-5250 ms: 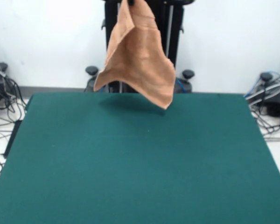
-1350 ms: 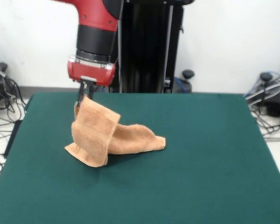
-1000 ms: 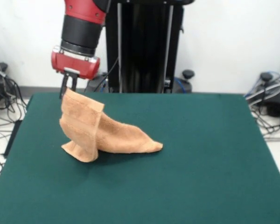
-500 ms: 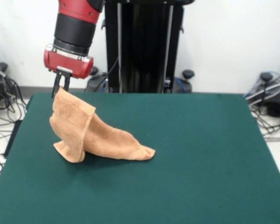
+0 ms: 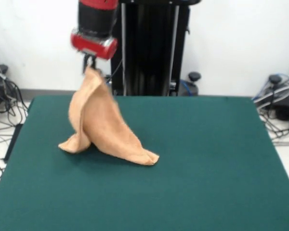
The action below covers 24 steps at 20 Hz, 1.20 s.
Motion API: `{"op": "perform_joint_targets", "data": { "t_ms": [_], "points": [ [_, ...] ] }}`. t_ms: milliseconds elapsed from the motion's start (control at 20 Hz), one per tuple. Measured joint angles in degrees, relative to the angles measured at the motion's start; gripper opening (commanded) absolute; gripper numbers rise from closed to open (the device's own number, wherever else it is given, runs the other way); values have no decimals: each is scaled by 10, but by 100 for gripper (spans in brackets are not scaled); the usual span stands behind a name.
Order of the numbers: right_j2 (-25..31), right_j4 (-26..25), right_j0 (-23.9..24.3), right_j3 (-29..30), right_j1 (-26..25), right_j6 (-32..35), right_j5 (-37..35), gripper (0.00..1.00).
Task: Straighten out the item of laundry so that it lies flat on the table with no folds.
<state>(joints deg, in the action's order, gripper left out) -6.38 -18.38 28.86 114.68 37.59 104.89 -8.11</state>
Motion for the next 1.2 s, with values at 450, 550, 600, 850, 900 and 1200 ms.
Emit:
{"op": "perform_joint_targets", "data": {
  "t_ms": [450,550,600,850,900,1200],
  "points": [
    [-24,77,-71,102,118,0,-260,0],
    [-29,85,-84,110,134,0,-281,0],
    [-34,93,-93,117,148,0,-295,0],
    [-38,97,-92,117,153,0,-297,0],
    [-38,97,-86,114,146,0,-297,0],
    [-36,97,-48,89,88,0,-266,0]
  ]
}}
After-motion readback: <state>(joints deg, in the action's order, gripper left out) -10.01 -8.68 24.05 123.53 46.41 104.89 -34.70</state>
